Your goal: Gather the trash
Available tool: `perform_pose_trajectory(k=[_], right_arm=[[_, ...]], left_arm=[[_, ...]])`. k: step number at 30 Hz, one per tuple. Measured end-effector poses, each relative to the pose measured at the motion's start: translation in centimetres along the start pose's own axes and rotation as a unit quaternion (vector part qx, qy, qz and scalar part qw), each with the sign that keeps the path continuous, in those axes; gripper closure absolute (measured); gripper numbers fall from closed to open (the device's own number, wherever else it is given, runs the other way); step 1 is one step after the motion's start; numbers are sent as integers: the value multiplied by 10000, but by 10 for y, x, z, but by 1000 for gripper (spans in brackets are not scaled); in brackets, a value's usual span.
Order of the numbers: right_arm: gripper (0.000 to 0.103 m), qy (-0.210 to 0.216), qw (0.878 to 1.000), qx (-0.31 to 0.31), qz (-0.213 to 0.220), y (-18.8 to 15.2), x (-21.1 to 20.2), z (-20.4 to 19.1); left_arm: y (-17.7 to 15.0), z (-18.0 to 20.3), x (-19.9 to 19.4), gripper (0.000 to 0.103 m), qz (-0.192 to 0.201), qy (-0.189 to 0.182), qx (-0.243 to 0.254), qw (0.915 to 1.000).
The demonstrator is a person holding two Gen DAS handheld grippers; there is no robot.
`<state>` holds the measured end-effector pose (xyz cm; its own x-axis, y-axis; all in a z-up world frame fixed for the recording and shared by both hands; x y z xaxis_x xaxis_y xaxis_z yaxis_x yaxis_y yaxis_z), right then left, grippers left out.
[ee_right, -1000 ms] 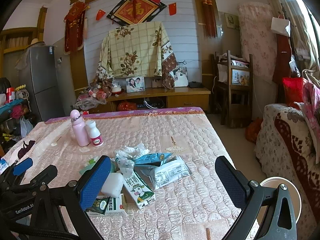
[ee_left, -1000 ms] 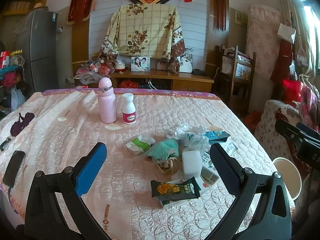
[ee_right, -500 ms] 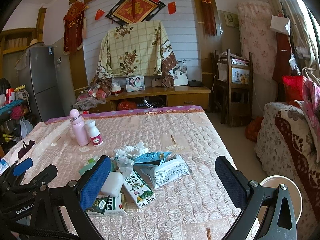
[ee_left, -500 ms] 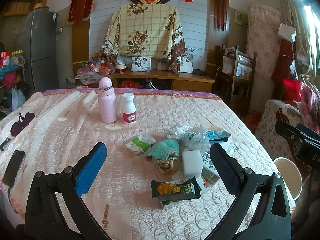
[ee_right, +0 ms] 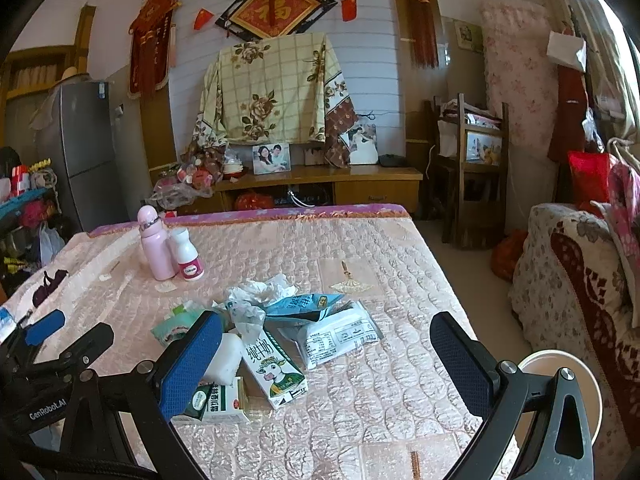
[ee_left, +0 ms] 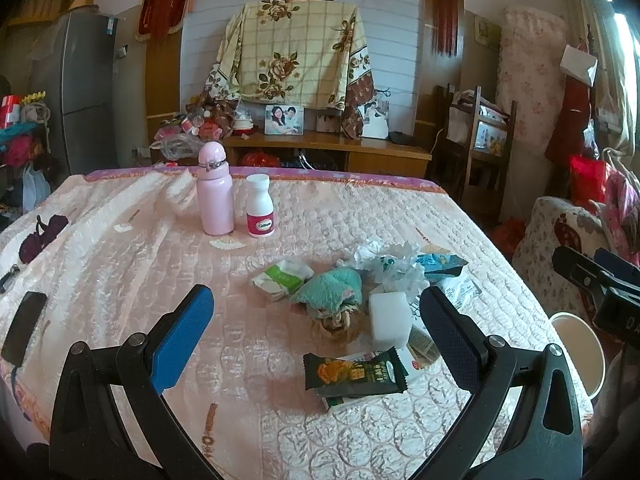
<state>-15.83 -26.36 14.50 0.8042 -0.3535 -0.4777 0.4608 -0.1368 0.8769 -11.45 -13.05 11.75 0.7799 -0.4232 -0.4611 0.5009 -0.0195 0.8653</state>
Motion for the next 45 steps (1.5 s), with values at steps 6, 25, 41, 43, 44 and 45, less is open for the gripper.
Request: perform_pose_trajectory(k=[6, 25, 41, 43, 44, 45], right_arm=[[0, 55, 9999, -41, -105, -3, 5, -2], [0, 100, 9991, -137, -398, -15, 23, -7], [0, 86, 9981, -183, -579, -21, 34, -9], [0, 81, 9979, -223, -606, -22, 36, -9], [0, 72, 9976, -257, -632, -23, 38, -10], [0, 75, 9974, -278, -657, -24, 39, -10]], left_arm=[[-3, -1, 4, 1, -63, 23, -13, 10000], [-11, -6, 20, 1, -277, 38, -90, 9996], [-15, -13, 28, 1, -373, 96, -130, 9992], [-16, -15, 29, 1, -383, 91, -137, 9991], [-16, -16, 29, 1, -389, 92, -137, 9991], [-17, -17, 29, 1, -398, 101, -133, 9991]])
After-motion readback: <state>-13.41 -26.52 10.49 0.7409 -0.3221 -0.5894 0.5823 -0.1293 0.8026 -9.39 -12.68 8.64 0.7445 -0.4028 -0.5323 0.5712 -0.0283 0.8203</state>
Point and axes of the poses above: each gripper's, at about its wrist camera, not at the fingertips, and x roughly the way its jaws point, z to its right, y to its top, the point moved 4 cm from there along x, roughly the way its jaws point, and after that the axes turned 14 degrees about -y, right-handed, at the moved point
